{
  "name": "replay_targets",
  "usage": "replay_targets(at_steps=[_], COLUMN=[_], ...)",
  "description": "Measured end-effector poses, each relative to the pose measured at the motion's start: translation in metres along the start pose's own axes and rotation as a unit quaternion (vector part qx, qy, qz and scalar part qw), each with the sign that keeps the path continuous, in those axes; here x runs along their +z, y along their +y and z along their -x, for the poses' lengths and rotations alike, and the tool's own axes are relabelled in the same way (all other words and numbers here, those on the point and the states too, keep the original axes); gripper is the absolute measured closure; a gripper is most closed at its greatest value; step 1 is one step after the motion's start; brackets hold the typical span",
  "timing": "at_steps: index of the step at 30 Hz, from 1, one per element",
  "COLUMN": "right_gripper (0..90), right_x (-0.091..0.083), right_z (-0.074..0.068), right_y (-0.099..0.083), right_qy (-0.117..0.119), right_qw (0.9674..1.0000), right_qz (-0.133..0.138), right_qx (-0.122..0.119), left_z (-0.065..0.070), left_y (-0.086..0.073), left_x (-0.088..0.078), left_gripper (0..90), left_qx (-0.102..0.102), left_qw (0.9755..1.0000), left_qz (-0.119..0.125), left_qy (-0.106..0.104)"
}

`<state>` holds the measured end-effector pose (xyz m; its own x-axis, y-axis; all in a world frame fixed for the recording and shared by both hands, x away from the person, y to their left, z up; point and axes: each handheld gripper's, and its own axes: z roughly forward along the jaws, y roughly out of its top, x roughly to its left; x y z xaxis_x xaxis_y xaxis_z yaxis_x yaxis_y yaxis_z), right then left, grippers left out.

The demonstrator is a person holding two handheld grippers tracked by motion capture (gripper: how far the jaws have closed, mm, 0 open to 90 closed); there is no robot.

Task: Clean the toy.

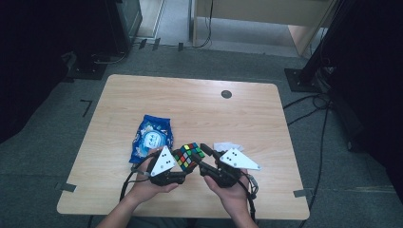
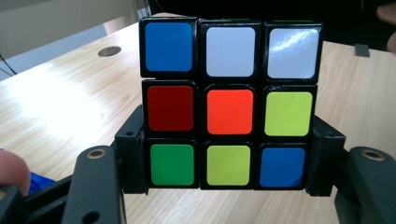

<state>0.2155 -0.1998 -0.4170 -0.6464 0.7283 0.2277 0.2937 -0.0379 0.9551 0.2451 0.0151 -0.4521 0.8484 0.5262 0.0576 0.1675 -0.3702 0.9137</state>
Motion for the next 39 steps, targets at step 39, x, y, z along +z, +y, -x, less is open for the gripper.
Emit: replay_targets(at_steps=[39], right_gripper=[65.6], right_x=[0.006], right_z=[0.040], right_y=[-0.028], right_qy=[-0.017], right_qw=[0.9974], right_qz=[-0.035], right_qx=[0.061], left_z=[-0.015], left_y=[0.002], left_x=[-0.007], left_gripper=[34.1], left_qx=[-0.053], left_qw=[0.9984], left_qz=[0.012], left_qy=[-0.015])
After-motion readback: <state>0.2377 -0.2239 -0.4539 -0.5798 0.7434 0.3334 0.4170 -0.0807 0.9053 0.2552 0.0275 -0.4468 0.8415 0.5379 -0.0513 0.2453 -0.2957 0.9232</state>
